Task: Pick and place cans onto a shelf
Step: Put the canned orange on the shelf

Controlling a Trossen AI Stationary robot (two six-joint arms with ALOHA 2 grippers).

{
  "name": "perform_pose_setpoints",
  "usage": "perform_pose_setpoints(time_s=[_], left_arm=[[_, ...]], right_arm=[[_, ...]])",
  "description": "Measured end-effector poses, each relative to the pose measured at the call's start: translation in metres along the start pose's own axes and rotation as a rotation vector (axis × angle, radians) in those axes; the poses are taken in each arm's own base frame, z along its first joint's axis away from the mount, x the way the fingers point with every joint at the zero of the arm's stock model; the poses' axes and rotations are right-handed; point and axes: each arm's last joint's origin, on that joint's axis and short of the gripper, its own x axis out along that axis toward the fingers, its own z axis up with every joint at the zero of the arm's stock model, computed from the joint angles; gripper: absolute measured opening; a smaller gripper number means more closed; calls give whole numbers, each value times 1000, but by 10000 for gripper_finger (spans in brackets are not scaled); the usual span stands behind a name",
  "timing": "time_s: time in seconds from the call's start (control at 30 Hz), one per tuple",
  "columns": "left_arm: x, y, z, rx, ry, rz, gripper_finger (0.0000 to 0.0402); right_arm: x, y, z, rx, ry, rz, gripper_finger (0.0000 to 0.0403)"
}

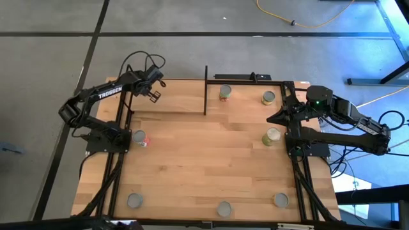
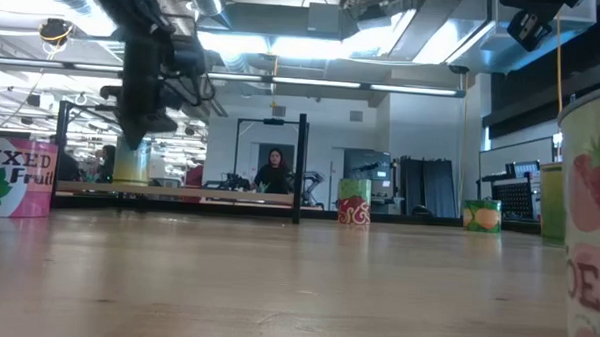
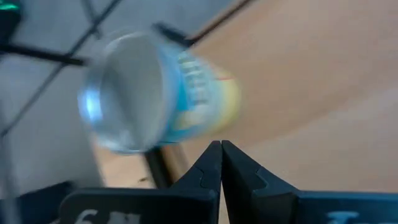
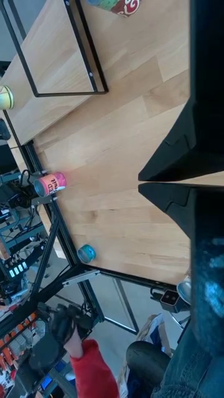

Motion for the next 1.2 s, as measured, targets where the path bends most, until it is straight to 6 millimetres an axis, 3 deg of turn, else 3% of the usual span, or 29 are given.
perform_pose_setpoints(time_s=[0.13, 0.4, 0.67, 0.83, 1.0, 1.2], left_arm=[[-30, -9, 11, 22, -34, -102, 0], [-110, -19, 32, 111, -190, -285, 0], [-178, -27, 37, 166, -389, -434, 0], [-201, -31, 32, 199, -450, -489, 0], [-209, -37, 26, 236, -464, -515, 0], [-214, -44, 18, 218, -442, -558, 0]], right_arm=[[0, 0, 0, -3, 0, 0, 19], [0, 0, 1, -4, -8, 3, 19], [0, 1, 4, -13, -41, 15, 19], [0, 3, 4, 3, -24, 65, 19], [-4, 4, 1, -23, 33, 47, 19], [-38, 20, 15, -79, 144, -76, 8]])
